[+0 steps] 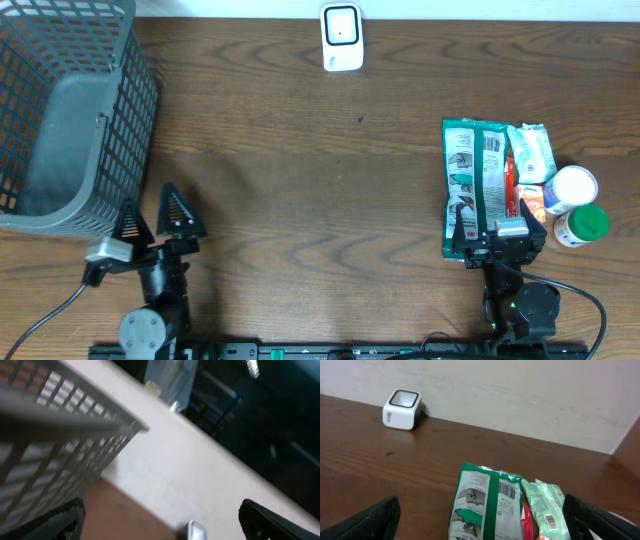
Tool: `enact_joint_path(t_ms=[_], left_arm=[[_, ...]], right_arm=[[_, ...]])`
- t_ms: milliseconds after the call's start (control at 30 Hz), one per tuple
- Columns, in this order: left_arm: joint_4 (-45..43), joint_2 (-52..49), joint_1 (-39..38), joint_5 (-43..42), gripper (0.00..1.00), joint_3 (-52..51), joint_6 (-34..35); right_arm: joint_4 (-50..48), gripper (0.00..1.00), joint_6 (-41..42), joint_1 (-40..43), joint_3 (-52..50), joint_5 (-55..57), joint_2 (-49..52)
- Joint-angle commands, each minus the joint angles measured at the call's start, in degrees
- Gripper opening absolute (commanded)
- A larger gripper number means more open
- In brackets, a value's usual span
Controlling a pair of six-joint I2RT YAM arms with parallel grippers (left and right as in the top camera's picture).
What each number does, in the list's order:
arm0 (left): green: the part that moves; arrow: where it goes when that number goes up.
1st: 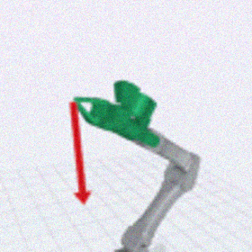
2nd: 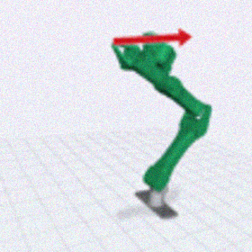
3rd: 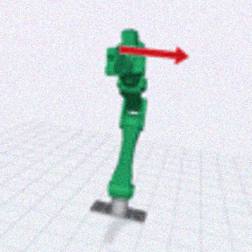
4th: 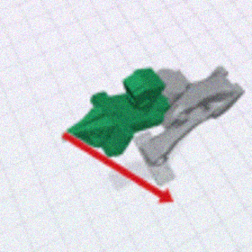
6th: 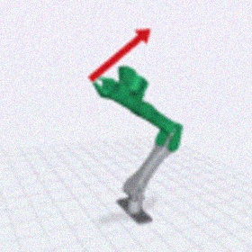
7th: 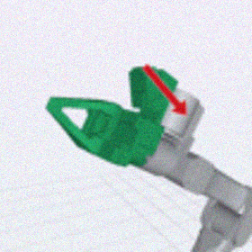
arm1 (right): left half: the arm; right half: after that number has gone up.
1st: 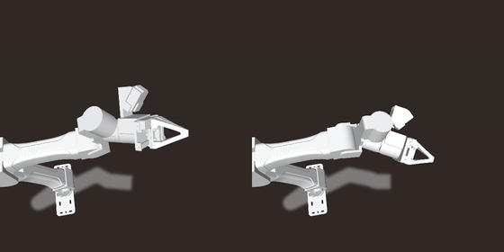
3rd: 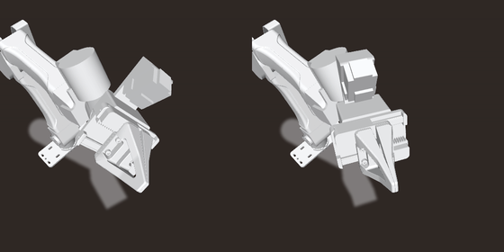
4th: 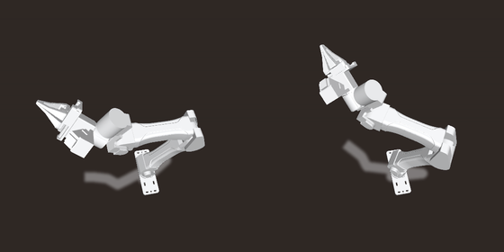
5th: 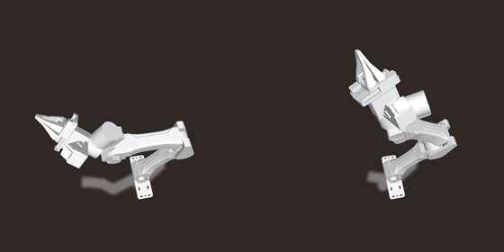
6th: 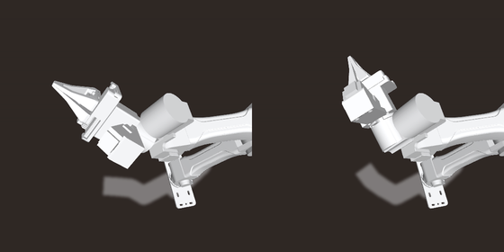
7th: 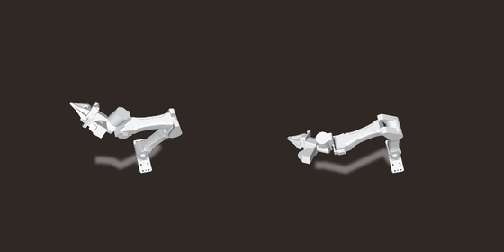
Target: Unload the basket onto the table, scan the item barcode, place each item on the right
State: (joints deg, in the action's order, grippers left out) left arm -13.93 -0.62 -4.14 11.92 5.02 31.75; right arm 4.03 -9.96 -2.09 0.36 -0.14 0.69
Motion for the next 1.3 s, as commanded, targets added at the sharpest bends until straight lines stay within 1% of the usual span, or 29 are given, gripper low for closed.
enact_joint_path(t_ms=[0,133,333,467,500,567,733,833,1033,1267], left_arm=[[-0.59,0.5,0.28,-0.81,0.98,-2.16,0.28],[-0.52,0.52,0.28,-0.83,0.98,-4.81,0.31],[6.62,0.52,0.28,-1.01,0.98,-4.79,0.24],[14.97,0.52,0.28,-1.03,0.98,-4.79,-1.99],[17.16,0.52,0.28,-1.05,0.98,-4.79,-3.1],[17.16,0.52,0.28,-3.67,0.98,-4.79,-9.55],[17.7,0.52,0.28,-7.98,0.98,-4.79,-20.09],[17.81,0.52,0.28,-9.88,0.98,-4.79,-24.92],[17.84,0.52,0.28,-9.99,0.98,-4.79,-29.09],[17.97,0.52,0.26,-10.01,0.98,-4.79,-29.79]], right_arm=[[0.24,0.99,-0.59,0.33,-0.04,0.72,-0.35],[0.24,0.99,-0.59,0.33,-0.07,0.72,-0.35],[0.24,0.99,-0.59,0.33,-0.07,0.72,-0.35],[0.24,0.99,-0.59,0.33,-0.07,0.72,-0.35],[0.24,0.99,-0.59,0.33,-0.04,0.72,-0.35],[0.24,0.99,-0.59,0.33,-0.07,0.72,-0.35],[0.24,0.99,-0.59,0.33,-0.07,0.72,-0.35],[0.24,0.99,-0.59,0.33,-0.07,0.72,-0.35],[0.24,0.99,-0.59,0.33,-0.07,0.72,-0.35],[0.24,0.99,-0.59,0.33,-0.07,0.72,-0.35]])
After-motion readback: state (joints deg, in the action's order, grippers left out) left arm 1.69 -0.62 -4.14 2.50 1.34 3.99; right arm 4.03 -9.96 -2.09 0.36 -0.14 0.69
